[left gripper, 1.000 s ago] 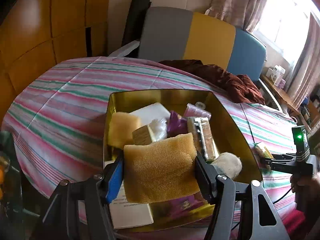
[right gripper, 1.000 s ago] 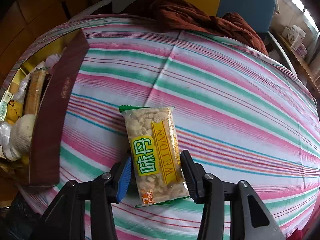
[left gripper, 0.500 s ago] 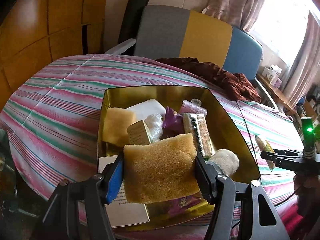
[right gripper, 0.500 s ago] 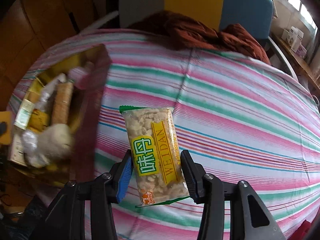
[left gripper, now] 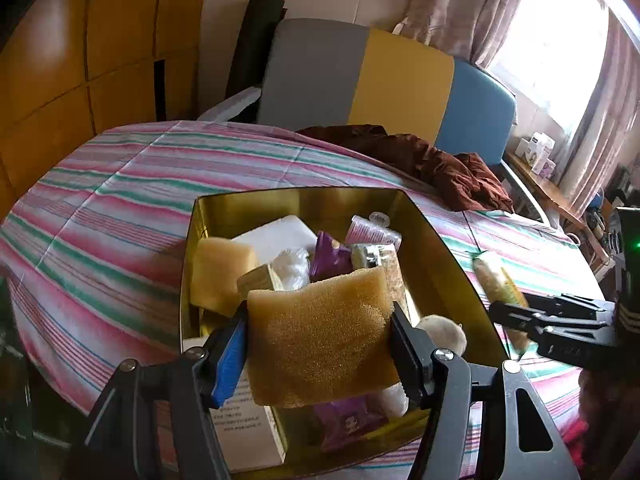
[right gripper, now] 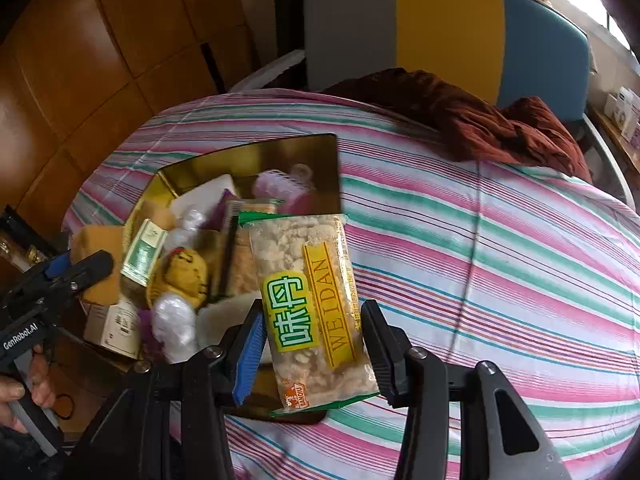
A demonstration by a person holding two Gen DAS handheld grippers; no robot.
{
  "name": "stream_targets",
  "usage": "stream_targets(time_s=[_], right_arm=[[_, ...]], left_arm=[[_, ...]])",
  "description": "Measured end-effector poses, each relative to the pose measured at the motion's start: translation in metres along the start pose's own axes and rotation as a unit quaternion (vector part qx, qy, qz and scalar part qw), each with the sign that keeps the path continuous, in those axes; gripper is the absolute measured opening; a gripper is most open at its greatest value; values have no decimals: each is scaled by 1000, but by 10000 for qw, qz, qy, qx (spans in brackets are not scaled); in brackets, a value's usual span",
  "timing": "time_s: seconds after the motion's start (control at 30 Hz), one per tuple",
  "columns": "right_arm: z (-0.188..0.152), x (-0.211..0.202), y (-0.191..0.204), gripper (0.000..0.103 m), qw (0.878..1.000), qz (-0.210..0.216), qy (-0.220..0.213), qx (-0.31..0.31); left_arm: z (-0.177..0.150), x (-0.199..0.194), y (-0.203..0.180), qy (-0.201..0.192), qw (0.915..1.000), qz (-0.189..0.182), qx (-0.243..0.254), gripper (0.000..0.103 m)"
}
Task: Organize objects
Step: 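Carry the yellow sponge over the tray with left gripper while right gripper carries the cracker packet there, then open both grippers to drop the sponge and cracker packet into the tray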
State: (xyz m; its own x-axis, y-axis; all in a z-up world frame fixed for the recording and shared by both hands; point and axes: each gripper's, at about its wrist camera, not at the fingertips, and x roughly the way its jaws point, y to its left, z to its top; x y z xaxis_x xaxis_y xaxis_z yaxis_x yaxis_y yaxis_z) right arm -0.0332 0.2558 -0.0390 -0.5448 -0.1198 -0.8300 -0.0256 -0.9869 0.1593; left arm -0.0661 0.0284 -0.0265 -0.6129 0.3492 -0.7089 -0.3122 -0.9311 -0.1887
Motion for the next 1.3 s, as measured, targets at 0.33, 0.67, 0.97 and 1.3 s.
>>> stream_targets(time_s=[0.33,0.67,0.97,1.3], right_arm=[[16,18,28,47,9999,147,-5,-86],[31,42,31,48,9999,108,48,-101],[28,53,26,52,9999,121,78,35],[17,37,32,52,9999,101,-86,95]], left_arm=[[23,16,-1,-81,9999,87,-9,65],[36,44,0,49,9999,161,-40,70],[29,52,12,195,9992,237,-243,88],[14,16,8,-159,9987,489,-60,89]])
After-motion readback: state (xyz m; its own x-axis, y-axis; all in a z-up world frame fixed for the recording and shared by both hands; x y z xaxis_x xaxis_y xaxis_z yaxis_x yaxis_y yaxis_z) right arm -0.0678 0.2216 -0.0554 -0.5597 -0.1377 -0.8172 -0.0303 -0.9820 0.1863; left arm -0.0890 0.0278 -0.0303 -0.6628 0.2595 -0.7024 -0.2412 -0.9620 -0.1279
